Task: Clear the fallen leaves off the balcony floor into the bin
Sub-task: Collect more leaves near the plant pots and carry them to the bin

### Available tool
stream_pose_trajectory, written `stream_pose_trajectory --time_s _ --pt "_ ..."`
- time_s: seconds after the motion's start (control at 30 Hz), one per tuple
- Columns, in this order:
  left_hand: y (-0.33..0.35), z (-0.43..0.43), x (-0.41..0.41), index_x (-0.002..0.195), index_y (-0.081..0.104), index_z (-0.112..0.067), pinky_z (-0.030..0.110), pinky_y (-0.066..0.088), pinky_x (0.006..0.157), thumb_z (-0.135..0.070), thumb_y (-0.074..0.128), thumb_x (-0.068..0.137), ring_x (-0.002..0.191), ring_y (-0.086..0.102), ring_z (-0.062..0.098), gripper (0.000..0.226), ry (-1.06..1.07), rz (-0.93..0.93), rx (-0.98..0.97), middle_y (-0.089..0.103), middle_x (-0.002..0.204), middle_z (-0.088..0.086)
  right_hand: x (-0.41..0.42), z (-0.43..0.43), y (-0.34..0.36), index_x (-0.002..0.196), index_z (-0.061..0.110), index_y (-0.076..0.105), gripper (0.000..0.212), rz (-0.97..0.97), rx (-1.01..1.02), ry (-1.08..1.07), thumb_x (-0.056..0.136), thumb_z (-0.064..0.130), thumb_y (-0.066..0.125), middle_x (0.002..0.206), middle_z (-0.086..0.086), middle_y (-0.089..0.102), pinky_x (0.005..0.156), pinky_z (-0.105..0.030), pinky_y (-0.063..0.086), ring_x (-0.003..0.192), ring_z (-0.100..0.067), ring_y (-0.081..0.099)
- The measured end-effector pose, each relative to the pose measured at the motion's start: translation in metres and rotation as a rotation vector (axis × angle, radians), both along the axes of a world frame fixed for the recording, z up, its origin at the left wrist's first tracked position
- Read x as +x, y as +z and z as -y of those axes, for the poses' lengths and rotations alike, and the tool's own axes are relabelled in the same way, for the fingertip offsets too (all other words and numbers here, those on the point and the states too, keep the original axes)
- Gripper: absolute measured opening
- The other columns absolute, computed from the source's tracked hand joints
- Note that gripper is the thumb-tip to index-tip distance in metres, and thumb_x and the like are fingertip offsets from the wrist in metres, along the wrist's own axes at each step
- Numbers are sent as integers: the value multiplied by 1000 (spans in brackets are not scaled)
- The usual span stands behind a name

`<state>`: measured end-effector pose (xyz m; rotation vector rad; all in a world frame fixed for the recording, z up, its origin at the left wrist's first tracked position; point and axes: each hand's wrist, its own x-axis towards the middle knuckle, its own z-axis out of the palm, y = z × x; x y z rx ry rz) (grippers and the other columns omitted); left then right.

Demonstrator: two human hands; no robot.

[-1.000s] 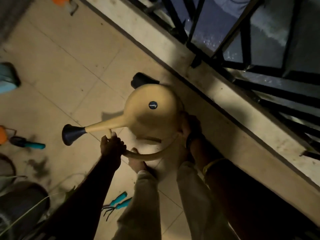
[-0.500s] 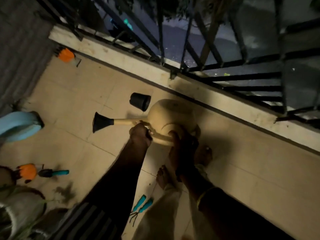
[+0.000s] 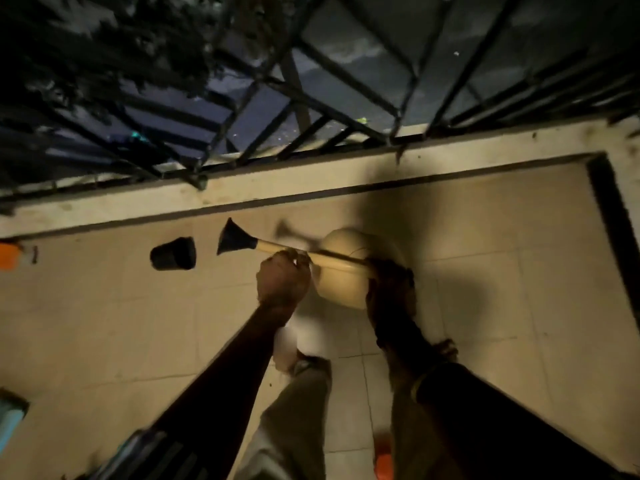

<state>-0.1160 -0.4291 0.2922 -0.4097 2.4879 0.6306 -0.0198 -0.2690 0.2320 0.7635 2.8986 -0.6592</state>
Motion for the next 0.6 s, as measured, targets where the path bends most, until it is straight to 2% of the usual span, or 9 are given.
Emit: stream_pose_trajectory --time_s 0.03,0.1,0.17,0.23,0.33,0.4,0.5,0.57,0.6 --pt "4 -23 7 114 61 -10 31 44 81 -42 47 97 99 59 25 39 -215 -129 -119 62 109 8 12 -24 5 113 12 71 41 -27 -1 -23 73 5 76 100 -11 71 101 -58 47 94 -36 66" --pt "17 -85 28 133 52 -15 40 44 98 -43 40 91 123 49 32 52 -615 -330 -85 52 134 13 37 -70 11 109 11 73 42 -5 60 -100 69 1 79 95 -12 71 97 -61 49 88 -35 68" --pt "15 -146 42 149 38 -20 49 34 110 -45 38 90 140 33 35 64 -989 -316 -6 38 152 14 66 -122 16 113 13 72 44 28 118 -160 71 3 78 99 -11 70 103 -61 44 93 -34 66" --pt "11 -207 55 154 30 -24 46 33 109 -39 43 93 141 33 32 64 -1279 -234 -20 37 155 10 90 -164 23 114 10 72 46 41 128 -196 68 4 80 100 -13 71 102 -63 42 93 -35 67" --pt "3 -293 79 140 52 -22 42 50 86 -37 23 90 102 63 34 60 -1503 -332 -79 66 118 12 124 -231 29 121 14 69 43 99 91 -253 79 8 72 110 -12 69 111 -58 34 103 -36 64" --pt "-5 -343 89 125 63 -22 37 52 71 -32 10 88 79 65 31 65 -1580 -407 -99 70 91 7 143 -271 31 122 18 69 47 139 126 -332 76 9 74 108 -9 69 110 -57 37 101 -33 64" --pt "-2 -411 110 95 73 -20 30 45 54 -25 23 88 60 62 27 50 -1671 -533 -80 65 70 3 172 -319 34 104 18 76 51 116 146 -452 57 1 84 93 -7 71 98 -61 49 87 -32 67" --pt "-3 -451 126 68 65 -15 26 41 42 -23 34 84 48 57 27 35 -1681 -581 14 57 58 4 191 -350 37 106 20 76 45 112 85 -541 66 0 77 97 -7 71 104 -61 44 93 -34 66" --pt "-8 -469 133 65 62 -14 23 38 40 -24 35 83 47 58 27 34 -1676 -587 87 58 57 5 200 -364 38 112 22 74 44 130 50 -590 74 1 71 104 -7 70 111 -59 37 102 -34 64"
